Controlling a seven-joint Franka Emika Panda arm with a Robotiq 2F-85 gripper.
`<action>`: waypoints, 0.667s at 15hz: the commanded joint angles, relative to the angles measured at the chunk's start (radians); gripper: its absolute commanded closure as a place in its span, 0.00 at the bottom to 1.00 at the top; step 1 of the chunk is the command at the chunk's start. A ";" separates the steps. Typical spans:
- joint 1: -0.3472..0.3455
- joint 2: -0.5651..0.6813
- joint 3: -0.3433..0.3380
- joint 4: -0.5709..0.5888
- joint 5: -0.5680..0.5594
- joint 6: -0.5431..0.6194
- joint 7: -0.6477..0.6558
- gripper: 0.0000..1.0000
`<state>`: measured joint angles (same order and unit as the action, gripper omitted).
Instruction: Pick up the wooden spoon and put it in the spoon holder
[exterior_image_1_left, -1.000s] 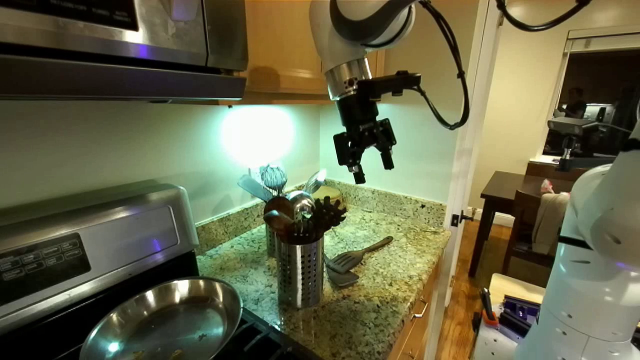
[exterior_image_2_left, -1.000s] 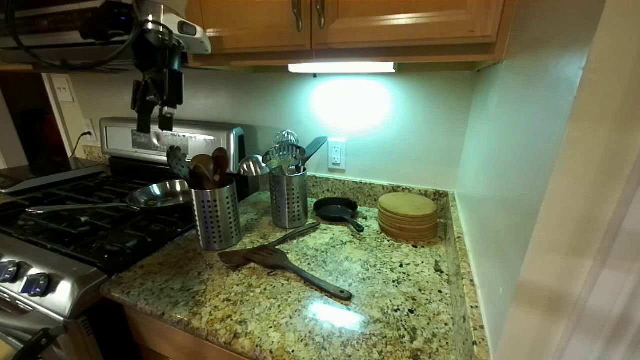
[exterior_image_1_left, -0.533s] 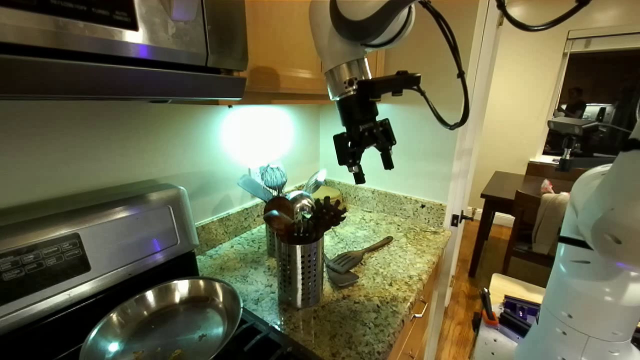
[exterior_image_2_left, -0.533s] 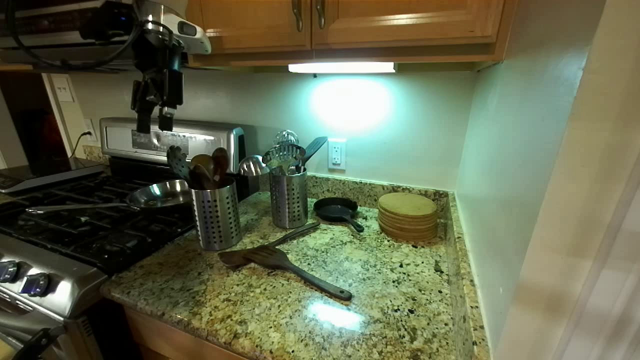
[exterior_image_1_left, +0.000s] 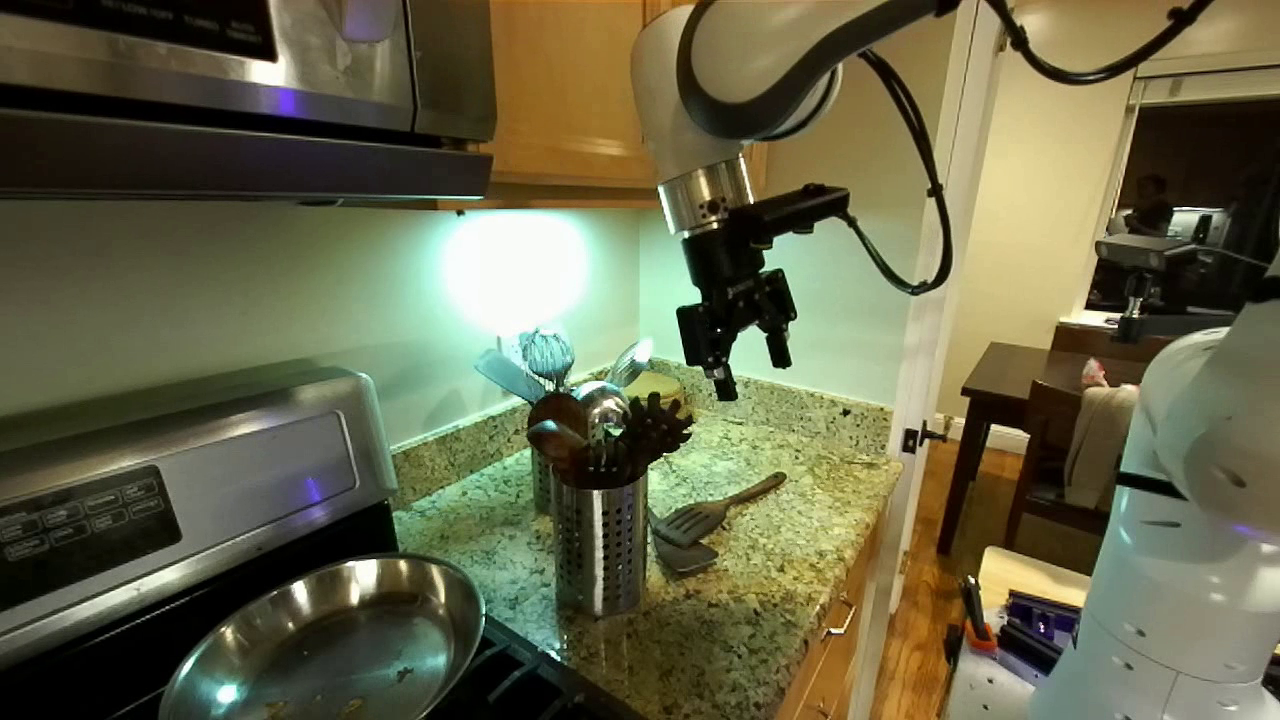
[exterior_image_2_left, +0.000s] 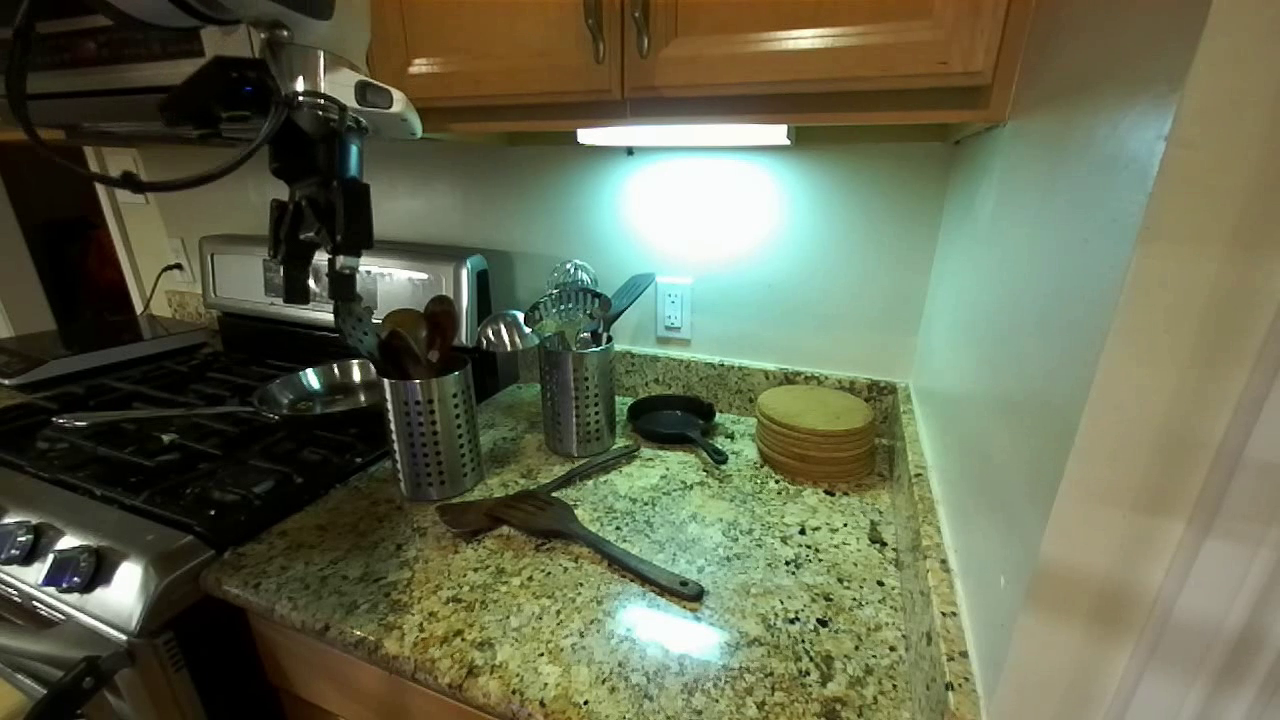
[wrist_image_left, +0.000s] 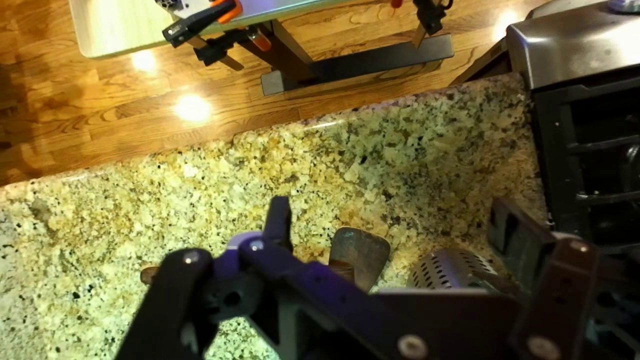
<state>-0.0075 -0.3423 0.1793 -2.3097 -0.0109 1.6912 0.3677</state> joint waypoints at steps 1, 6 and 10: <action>0.023 -0.123 -0.015 -0.172 -0.085 0.140 -0.050 0.00; 0.038 -0.218 -0.046 -0.362 -0.162 0.414 -0.190 0.00; 0.030 -0.177 -0.046 -0.355 -0.144 0.459 -0.230 0.00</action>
<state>0.0125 -0.5202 0.1428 -2.6672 -0.1493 2.1545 0.1323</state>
